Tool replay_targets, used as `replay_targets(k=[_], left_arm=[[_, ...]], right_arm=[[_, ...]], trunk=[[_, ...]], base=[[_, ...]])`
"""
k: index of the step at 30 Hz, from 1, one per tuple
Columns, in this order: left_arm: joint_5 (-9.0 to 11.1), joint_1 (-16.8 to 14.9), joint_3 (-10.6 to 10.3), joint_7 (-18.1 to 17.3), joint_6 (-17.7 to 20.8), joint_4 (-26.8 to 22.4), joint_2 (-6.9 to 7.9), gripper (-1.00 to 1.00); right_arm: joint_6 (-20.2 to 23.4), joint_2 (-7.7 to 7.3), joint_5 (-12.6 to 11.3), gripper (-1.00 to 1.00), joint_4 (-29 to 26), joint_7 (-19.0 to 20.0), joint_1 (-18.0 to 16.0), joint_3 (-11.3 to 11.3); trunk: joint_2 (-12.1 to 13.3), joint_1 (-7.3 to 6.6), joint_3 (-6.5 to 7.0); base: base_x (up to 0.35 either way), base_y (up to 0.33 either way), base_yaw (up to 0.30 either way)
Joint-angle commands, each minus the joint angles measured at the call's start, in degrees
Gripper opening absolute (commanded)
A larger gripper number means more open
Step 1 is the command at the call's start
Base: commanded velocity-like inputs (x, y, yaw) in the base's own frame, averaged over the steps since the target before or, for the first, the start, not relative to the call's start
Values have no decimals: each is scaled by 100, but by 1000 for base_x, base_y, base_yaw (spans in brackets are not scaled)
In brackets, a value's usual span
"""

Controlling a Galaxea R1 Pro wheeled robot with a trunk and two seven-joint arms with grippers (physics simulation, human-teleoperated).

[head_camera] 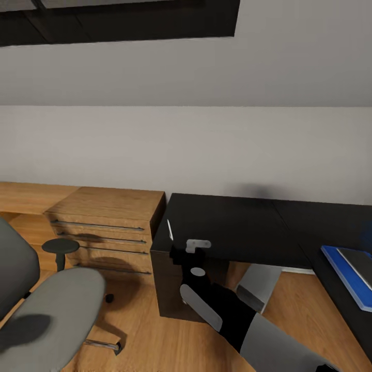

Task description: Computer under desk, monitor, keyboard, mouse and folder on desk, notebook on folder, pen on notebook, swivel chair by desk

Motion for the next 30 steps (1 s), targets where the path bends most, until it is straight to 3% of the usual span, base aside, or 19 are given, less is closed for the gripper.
replay_targets(k=[1, 7, 8, 9, 11, 12, 14, 15, 17, 21, 23, 24, 26, 30], left_arm=[[47, 2, -29, 51, 24, -20, 8, 100], [37, 2, -17, 53, -84, -74, 8, 100], [44, 2, -7, 55, -522, -924, 49, 100], [52, 2, 1, 76, -343, -1189, 60, 100], [61, 2, 39, 114, 195, -1657, 69, 100], [65, 2, 278, 257, 1443, -2680, 55, 100], [78, 2, 537, 480, 2278, -3630, 31, 100], [257, 2, 665, 589, 2646, -4199, 14, 100], [318, 2, 700, 606, 2679, -4290, 22, 100], [333, 9, 804, 691, 2627, -4012, 65, 100], [323, 34, 859, 712, 2603, -3926, 69, 100], [320, 47, 865, 711, 2601, -3932, 69, 100], [309, 72, 873, 716, 2600, -3942, 70, 100], [275, 79, 875, 718, 2599, -3939, 70, 100]], right_arm=[[31, -1, -15, 100, -8, -38, -7, 11], [31, -7, -15, 100, -8, -38, -7, 8], [31, -10, -15, 100, -8, -38, -7, 1], [31, -10, -15, 100, -9, -38, -7, 0], [31, -10, -15, 100, -8, -38, -7, -1], [31, -13, -15, 100, -9, -37, -7, -1], [27, -20, -1, 100, -15, -26, -7, 0], [25, -41, 53, 100, -7, -14, -7, 10], [20, -54, 65, 100, -4, -13, -7, 5], [35, -137, 201, 100, -20, -12, -7, 26], [54, -212, 256, 100, 128, 176, -7, -12], [57, -263, 259, 100, 251, 334, -10, -22], [49, -334, 264, 100, 1013, 1169, -36, -45], [28, -332, 267, 100, 1756, 1911, -203, -52]], trunk=[[-4, 0, -10], [-4, 0, -40], [-4, 0, -45], [-4, 0, -50], [-4, 0, -60], [-4, 0, -66], [-4, 0, -74], [-4, 0, -74], [-4, 0, -75], [-4, 0, -75], [-4, 0, -75], [-4, 0, -75], [-4, 0, -75], [-4, 0, -75]], base=[[0, 0, 255], [0, 0, 254], [0, 0, 246], [0, 0, 244], [0, 0, 241], [0, 0, 229], [0, 0, 163], [0, 0, 19], [0, 0, 9], [205, 0, 1], [162, 0, 0], [81, 0, 0], [27, 0, 0], [11, 0, 0]])
